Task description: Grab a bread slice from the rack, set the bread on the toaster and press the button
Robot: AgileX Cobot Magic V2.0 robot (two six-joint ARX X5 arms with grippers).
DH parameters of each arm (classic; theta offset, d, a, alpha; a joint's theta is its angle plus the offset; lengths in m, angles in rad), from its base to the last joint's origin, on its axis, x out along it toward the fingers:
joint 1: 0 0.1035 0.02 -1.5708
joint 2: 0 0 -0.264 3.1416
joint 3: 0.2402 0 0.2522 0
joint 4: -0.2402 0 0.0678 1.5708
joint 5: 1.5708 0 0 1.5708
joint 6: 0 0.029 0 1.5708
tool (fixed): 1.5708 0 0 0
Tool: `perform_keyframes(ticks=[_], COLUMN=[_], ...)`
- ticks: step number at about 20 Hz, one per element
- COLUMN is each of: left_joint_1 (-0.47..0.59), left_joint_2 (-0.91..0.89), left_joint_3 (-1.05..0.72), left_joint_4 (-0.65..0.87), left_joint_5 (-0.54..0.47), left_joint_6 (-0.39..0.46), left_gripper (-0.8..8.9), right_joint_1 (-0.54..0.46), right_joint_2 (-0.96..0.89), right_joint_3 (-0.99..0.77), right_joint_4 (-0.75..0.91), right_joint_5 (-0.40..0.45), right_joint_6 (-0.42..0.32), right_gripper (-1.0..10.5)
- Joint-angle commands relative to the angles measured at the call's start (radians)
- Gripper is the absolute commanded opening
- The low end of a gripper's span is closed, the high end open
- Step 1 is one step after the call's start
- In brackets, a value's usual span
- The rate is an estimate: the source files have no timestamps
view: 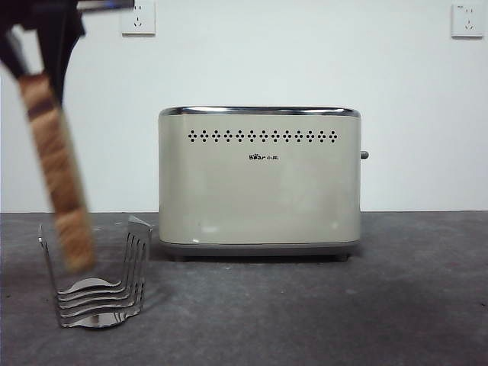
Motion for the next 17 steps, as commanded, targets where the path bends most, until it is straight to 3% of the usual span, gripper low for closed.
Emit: perform_keyframes(ticks=[1, 6, 10, 14, 17], left_joint_1=[0.001, -0.001, -0.001, -0.001, -0.001], left_joint_2=[-0.006, -0.006, -0.006, -0.006, -0.006], left_joint_3=[0.089, 0.306, 0.435, 0.54, 0.577], left_joint_4=[-0.03, -0.031, -0.031, -0.003, 0.033], left_joint_5=[-0.003, 0.077, 0.162, 0.154, 0.154], left_joint_6=[0.066, 0.266, 0.53, 0.805, 0.954], left_gripper=[0.26, 0.26, 0.26, 0.26, 0.26], right_joint_1=[0.0, 0.0, 0.0, 0.0, 0.0], right_joint_2=[0.0, 0.0, 0.008, 0.037, 0.066], right_joint_3=[0.003, 0.003, 0.003, 0.003, 0.003], right_joint_4=[0.005, 0.005, 0.005, 0.002, 0.0], right_joint_5=[0.005, 0.004, 0.004, 0.004, 0.004], right_joint_6=[-0.005, -0.005, -0.005, -0.005, -0.005], right_gripper=[0.0, 0.0, 0.0, 0.0, 0.0])
